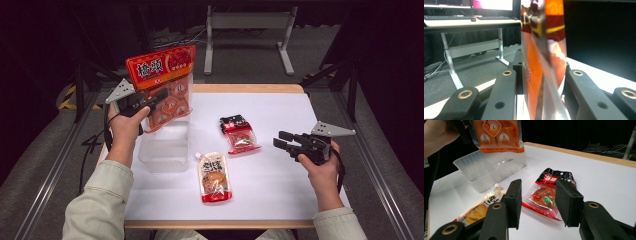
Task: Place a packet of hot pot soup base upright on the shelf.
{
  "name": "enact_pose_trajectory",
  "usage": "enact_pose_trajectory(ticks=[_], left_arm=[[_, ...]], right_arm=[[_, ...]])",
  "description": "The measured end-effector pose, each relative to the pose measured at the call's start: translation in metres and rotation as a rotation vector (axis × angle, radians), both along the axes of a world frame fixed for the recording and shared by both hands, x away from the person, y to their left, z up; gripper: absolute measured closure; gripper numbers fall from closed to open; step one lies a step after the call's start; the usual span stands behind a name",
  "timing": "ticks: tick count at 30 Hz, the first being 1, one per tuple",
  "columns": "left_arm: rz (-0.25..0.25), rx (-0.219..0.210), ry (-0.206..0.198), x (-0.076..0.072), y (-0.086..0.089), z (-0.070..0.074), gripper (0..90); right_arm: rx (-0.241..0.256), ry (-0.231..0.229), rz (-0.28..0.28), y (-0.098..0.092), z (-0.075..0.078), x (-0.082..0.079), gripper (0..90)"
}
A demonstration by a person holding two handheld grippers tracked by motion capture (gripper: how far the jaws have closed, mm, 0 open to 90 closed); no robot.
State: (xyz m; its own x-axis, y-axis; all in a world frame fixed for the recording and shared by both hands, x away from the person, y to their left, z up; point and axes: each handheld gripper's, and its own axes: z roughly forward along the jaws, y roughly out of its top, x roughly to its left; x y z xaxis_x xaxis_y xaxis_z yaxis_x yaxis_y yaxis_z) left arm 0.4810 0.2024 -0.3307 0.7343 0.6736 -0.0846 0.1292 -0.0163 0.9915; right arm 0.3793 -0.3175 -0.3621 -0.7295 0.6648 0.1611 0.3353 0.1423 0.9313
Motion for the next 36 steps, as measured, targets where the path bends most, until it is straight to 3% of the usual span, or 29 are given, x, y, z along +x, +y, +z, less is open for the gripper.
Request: enact_pose_trajectory(ticks=[12, 15, 28, 36], left_arm=[[0.0, -0.014, 0.018, -0.001, 0.001, -0.013, 71.5], [0.017, 0.025, 0.033, -0.002, 0.001, -0.017, 71.5], [0.032, -0.011, 0.063, -0.004, 0.011, -0.027, 71.4], [0.046, -0.018, 0.055, -0.004, 0.011, -0.032, 71.4]], right_arm=[[-0.008, 0.004, 0.005, 0.0, -0.001, -0.001, 57.7], [-0.015, 0.006, 0.005, 0.001, -0.001, -0.001, 57.7], [-0.022, 0.017, 0.024, 0.005, -0.003, 0.0, 57.6], [-0.026, 0.022, 0.028, 0.006, -0.004, 0.001, 57.5]])
